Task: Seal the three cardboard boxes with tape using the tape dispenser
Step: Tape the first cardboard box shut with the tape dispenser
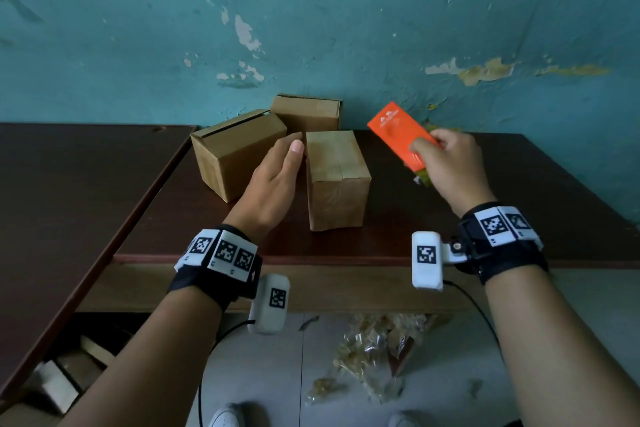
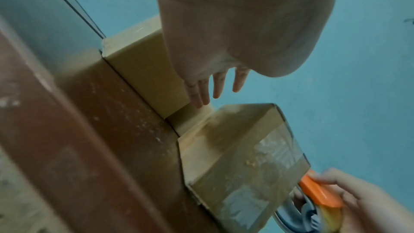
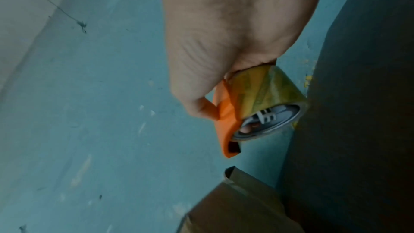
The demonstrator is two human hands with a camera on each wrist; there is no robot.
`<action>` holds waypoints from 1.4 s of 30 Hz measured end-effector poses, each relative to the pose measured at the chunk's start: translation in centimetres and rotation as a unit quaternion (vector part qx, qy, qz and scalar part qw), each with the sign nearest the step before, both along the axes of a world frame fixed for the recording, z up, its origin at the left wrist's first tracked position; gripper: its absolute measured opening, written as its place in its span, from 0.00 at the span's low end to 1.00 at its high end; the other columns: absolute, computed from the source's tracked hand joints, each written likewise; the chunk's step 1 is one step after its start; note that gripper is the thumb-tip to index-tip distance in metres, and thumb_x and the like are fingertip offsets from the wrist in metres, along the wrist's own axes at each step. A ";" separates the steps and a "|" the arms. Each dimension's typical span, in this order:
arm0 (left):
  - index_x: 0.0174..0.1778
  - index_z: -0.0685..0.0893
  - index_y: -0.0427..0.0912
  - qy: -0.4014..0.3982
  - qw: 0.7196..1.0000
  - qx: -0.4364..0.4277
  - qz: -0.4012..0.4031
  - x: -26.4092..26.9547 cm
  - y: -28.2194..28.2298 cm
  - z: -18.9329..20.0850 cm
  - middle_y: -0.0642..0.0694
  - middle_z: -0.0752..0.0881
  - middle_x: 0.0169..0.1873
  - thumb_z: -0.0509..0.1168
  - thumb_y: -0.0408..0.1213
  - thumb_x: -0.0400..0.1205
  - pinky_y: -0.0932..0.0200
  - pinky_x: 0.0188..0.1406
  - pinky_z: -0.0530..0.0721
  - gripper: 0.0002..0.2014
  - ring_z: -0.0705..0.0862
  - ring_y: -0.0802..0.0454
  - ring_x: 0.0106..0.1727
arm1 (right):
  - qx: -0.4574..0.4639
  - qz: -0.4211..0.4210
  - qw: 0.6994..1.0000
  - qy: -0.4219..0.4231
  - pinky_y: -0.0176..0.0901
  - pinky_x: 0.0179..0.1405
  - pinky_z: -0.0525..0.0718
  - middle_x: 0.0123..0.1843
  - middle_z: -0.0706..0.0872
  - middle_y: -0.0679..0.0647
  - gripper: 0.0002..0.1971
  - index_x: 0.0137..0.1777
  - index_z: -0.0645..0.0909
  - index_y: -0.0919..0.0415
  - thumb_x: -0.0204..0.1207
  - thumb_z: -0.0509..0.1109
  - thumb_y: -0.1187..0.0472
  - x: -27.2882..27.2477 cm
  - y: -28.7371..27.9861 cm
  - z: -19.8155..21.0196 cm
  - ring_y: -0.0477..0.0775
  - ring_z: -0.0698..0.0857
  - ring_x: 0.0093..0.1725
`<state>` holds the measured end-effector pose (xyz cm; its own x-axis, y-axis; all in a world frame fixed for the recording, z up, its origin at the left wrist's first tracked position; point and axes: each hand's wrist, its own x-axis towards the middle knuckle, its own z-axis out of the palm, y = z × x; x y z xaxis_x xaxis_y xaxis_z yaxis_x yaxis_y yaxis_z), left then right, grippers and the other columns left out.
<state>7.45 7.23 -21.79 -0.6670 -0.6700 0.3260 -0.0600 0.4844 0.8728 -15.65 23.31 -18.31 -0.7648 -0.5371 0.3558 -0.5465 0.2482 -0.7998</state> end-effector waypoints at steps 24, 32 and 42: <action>0.74 0.85 0.36 0.155 0.956 0.219 -0.118 0.7 1.2 3.4 0.28 0.89 0.66 0.71 0.40 0.89 0.47 0.62 0.90 0.19 0.89 0.39 0.62 | -0.074 0.255 0.960 -0.085 0.44 0.35 0.83 0.36 0.89 0.56 0.25 0.39 0.87 0.59 0.59 0.89 0.39 2.5 0.7 4.0 0.54 0.87 0.36; 0.74 0.84 0.34 0.166 0.945 0.251 -0.126 0.6 1.1 3.0 0.30 0.89 0.66 0.71 0.38 0.85 0.37 0.72 0.85 0.22 0.86 0.37 0.63 | -0.065 0.251 0.962 -0.092 0.54 0.38 0.84 0.37 0.90 0.59 0.22 0.40 0.88 0.60 0.63 0.89 0.41 2.5 0.9 3.8 0.58 0.88 0.36; 0.74 0.84 0.34 0.195 0.929 0.283 -0.137 0.5 1.2 3.0 0.35 0.91 0.55 0.74 0.35 0.82 0.49 0.62 0.89 0.23 0.91 0.44 0.57 | -0.071 0.254 0.959 -0.101 0.49 0.32 0.82 0.37 0.89 0.60 0.21 0.40 0.87 0.58 0.65 0.88 0.41 2.2 1.0 3.5 0.59 0.88 0.35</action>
